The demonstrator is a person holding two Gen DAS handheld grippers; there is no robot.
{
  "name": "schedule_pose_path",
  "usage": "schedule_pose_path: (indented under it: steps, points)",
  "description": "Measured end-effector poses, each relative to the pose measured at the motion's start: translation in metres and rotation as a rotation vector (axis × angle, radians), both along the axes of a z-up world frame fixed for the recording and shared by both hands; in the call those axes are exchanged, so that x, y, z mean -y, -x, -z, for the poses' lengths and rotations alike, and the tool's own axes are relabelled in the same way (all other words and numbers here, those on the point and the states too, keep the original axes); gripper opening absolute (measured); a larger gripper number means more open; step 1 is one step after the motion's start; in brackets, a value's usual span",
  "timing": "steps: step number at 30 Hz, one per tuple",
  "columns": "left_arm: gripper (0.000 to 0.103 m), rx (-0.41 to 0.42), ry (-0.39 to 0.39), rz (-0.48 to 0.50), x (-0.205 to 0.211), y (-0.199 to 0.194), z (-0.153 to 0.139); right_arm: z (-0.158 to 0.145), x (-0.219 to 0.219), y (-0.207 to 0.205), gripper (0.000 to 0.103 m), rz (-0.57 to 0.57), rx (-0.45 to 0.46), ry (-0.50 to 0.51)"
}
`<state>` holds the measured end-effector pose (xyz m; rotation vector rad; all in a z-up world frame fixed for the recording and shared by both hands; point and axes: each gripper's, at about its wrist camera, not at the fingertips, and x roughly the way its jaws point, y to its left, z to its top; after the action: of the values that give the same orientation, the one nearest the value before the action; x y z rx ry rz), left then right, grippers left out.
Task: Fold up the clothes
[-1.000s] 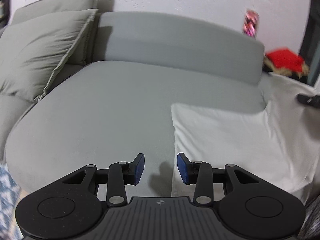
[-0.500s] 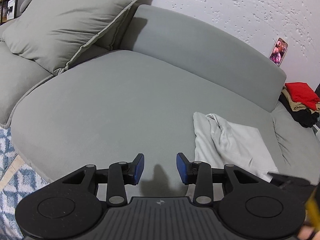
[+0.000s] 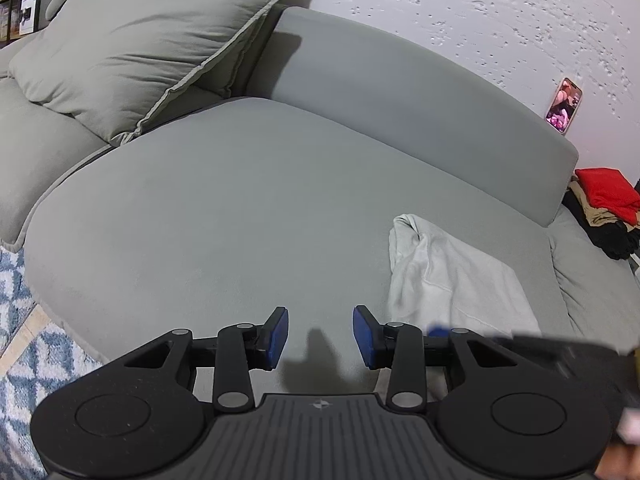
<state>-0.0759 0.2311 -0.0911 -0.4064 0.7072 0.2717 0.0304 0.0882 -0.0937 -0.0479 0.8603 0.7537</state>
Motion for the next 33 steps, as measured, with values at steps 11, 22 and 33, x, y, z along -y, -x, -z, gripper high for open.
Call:
schedule_pose_path:
  steps: [11,22,33]
  points:
    - [0.035,0.022,-0.160,0.191,0.062,-0.019,-0.017,-0.044,0.169,-0.005,0.043,0.187,-0.025,-0.203]
    - [0.041,-0.253,-0.370,0.329,0.126,-0.083,0.035,0.014,0.160,0.010,0.026,0.157,0.125,0.065]
    - [0.037,-0.109,-0.234,0.309,0.094,-0.013,0.004,-0.003,0.215,0.030,0.026,0.277,-0.064,-0.053]
